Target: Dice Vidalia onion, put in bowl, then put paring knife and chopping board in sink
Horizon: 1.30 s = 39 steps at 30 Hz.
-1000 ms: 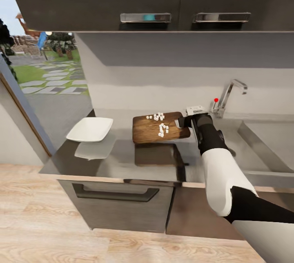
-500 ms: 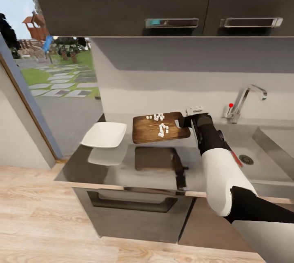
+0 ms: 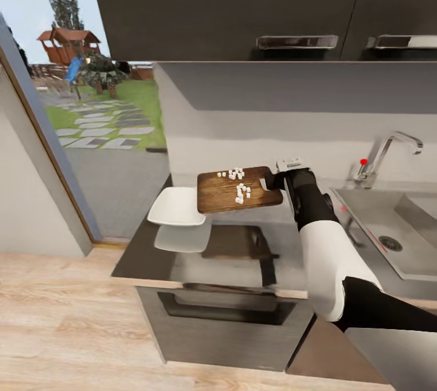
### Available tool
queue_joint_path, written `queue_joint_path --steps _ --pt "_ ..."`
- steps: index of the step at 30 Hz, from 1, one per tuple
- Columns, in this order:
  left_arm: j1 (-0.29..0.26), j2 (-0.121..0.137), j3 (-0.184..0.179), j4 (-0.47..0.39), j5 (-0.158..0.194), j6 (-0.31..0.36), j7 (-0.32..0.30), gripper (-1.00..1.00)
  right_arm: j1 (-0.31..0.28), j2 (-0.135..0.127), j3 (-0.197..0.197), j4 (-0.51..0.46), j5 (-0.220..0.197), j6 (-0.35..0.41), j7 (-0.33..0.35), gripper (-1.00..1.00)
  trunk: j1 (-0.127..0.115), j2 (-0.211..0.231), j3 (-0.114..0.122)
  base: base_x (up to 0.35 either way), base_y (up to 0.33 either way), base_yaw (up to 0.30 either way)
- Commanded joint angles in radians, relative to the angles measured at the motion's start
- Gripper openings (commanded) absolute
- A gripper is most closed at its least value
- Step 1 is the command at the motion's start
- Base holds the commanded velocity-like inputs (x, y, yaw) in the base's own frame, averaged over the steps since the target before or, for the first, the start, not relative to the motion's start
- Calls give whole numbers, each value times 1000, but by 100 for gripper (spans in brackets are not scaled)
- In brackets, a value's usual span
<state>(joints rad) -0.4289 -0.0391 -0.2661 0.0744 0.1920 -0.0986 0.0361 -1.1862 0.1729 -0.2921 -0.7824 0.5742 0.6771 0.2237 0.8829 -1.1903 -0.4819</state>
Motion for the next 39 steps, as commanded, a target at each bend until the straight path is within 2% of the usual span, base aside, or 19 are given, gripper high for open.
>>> queue_joint_path --steps 1,14,33,39 --pt "-2 -1 -9 4 9 -7 1 100 -1 2 -5 -2 7 2 9 -100 0 -1 0 162 257 0" --pt "-2 -1 -9 5 9 -7 1 100 -1 2 -5 -2 7 2 8 -100 0 -1 17 186 162 0" --pt "-1 5 -10 4 12 -1 -4 100 0 2 -7 46 4 -7 16 -100 0 -1 18 6 3 0" --pt "-1 7 -10 4 12 -1 -4 100 0 2 -3 52 -18 -11 20 -100 0 -1 18 0 0 0"
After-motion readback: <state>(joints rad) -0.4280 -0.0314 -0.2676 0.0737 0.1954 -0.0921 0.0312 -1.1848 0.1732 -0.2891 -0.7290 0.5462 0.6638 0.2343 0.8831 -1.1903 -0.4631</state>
